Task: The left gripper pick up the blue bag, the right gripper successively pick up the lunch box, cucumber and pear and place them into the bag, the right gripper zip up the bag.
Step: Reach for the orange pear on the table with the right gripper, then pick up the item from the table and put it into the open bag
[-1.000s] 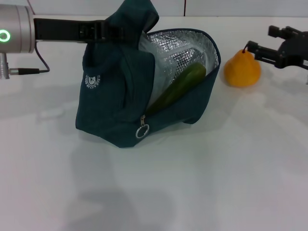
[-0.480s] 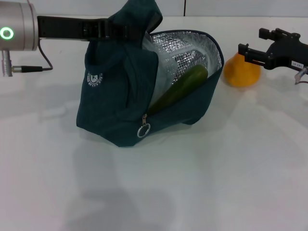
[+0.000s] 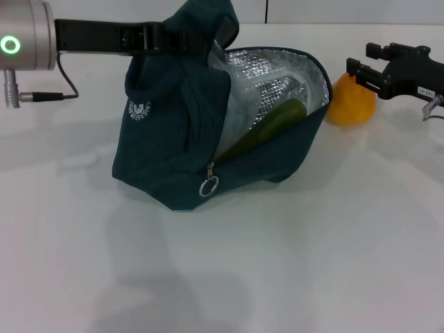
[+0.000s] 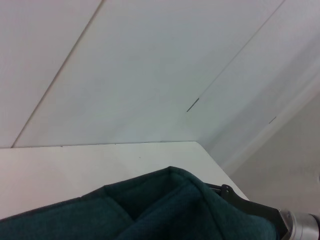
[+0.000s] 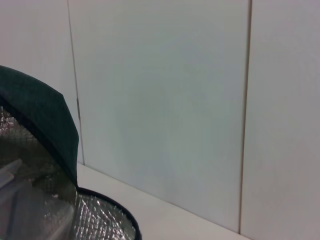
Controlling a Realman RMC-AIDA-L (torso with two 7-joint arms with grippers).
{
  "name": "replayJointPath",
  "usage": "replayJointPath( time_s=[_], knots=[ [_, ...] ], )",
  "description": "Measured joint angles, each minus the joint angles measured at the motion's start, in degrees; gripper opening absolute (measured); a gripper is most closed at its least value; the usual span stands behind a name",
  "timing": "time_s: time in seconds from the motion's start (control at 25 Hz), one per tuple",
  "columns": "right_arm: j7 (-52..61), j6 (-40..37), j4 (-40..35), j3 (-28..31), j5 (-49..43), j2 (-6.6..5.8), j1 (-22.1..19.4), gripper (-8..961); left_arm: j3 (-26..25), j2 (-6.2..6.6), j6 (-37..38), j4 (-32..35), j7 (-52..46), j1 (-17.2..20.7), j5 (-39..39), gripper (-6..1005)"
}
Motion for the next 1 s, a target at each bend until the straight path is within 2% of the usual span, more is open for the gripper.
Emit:
replayJointPath(
  time_s=[0.2, 0.4, 0.64, 1.0],
  knots=[
    [-0.54, 0.07, 0.23, 0.0, 0.0, 0.12, 0.13, 456, 0.0, 0.04, 0.02, 0.0, -0.15, -0.15, -0.06, 40],
    [-0.92, 0.58, 1.35, -0.12, 0.0, 0.13, 0.99, 435, 0.0, 0.06, 0.02, 0.0, -0.2, -0.23, -0.11, 40],
    [-2.39, 1.53, 1.66, -1.59, -0.01, 0.19, 1.33, 250, 0.0, 0.14, 0.02, 0.0, -0.15, -0.23, -0.15, 40],
    [-2.53, 1.34, 1.02, -1.59, 2.25, 0.09, 0.92, 81, -0.13, 0.23, 0.02, 0.0, -0.02, -0.03, -0.16, 40]
  ],
)
